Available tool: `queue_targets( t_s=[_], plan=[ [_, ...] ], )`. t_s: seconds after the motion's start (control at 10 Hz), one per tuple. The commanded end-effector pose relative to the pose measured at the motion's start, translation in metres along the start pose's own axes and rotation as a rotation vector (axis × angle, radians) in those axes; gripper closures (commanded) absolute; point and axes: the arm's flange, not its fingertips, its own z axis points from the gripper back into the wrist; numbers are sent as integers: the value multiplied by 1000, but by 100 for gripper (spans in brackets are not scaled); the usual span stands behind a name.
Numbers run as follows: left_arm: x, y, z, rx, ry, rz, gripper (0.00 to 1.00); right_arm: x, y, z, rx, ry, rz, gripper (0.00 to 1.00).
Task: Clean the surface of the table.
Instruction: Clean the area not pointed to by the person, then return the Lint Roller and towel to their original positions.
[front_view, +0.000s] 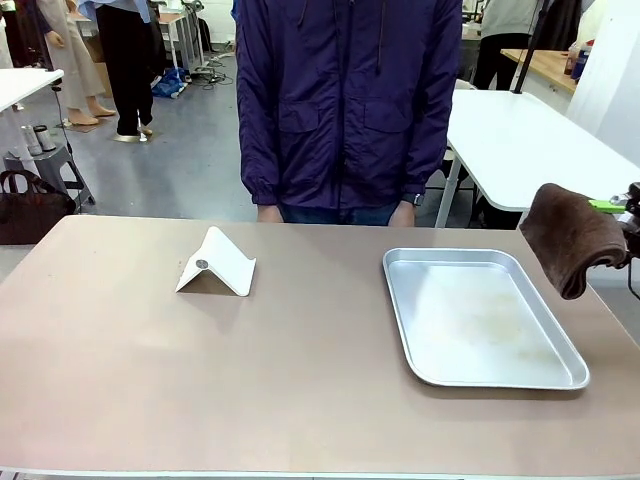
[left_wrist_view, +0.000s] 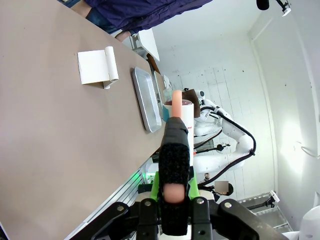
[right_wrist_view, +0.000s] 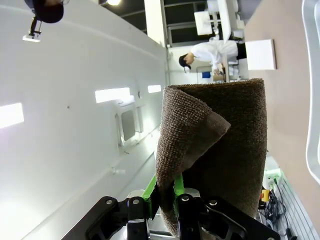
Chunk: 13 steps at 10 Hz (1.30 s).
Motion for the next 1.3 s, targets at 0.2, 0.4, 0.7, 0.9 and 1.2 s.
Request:
queue_targets(
  t_s=[0.2, 0.4, 0.7, 0.9, 1.2],
  plan=[
    [1, -5, -1, -10, -19, -3, 78, 1, 5, 0, 11, 15, 9, 100],
    [1, -5, -1, -10, -19, -3, 78, 1, 5, 0, 11, 15, 9, 100],
    [1, -5, -1, -10, -19, -3, 78, 1, 5, 0, 11, 15, 9, 100],
    [1, -5, -1, -10, -19, -3, 78, 1, 5, 0, 11, 15, 9, 100],
    [1, -5, -1, -10, -19, -3, 78, 1, 5, 0, 11, 15, 9, 100]
  ],
)
